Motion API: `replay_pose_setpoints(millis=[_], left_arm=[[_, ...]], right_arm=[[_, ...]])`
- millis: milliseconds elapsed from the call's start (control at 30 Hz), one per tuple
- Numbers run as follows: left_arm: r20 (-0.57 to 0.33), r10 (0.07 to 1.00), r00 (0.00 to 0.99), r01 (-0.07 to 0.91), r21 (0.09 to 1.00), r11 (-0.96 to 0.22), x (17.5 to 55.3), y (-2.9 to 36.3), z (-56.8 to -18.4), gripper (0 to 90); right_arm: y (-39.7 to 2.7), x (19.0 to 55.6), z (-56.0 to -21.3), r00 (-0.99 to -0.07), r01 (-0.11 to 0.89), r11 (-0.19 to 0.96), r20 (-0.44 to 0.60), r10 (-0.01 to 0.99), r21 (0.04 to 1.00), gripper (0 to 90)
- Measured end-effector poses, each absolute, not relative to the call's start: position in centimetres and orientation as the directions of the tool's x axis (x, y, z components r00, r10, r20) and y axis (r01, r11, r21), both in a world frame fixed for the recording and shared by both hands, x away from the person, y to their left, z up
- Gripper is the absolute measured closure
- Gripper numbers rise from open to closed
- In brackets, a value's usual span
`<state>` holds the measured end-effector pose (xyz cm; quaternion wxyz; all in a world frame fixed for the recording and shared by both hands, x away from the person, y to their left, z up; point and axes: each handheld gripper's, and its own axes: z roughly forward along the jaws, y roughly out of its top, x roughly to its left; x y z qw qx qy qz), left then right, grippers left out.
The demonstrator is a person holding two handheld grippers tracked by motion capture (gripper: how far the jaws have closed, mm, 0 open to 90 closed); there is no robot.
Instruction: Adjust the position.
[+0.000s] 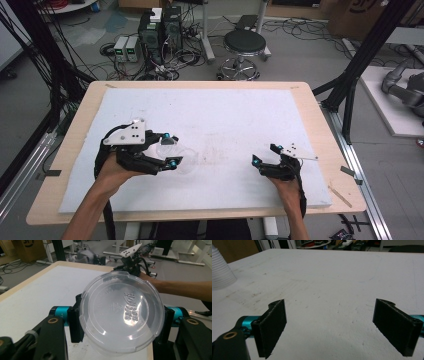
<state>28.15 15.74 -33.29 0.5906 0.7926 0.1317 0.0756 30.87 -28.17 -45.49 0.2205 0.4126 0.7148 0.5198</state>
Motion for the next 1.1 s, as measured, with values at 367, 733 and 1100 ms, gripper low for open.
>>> replay_pose_setpoints(millis=[367, 733, 1100], left_arm=[[-0.043, 0.296, 0.954, 0.125, 0.956, -0.264, 28.5, 15.8, -33.7, 39.9], [-0.054, 0.264, 0.963, 0.107, 0.976, -0.189, 29.2, 15.6, -34.9, 39.9], [-0.091, 0.236, 0.967, 0.119, 0.987, -0.109, 29.7, 15.6, -36.7, 40.1]], right_arm=[[-28.1, 30.9, -45.4, -0.577, 0.364, 0.130, 0.114, 0.809, 0.922, 11.8], [-27.4, 30.4, -44.0, -0.690, 0.284, 0.117, 0.118, 0.714, 0.952, 11.8], [-25.0, 29.9, -40.7, -0.858, 0.191, 0.133, 0.100, 0.504, 0.973, 11.8]])
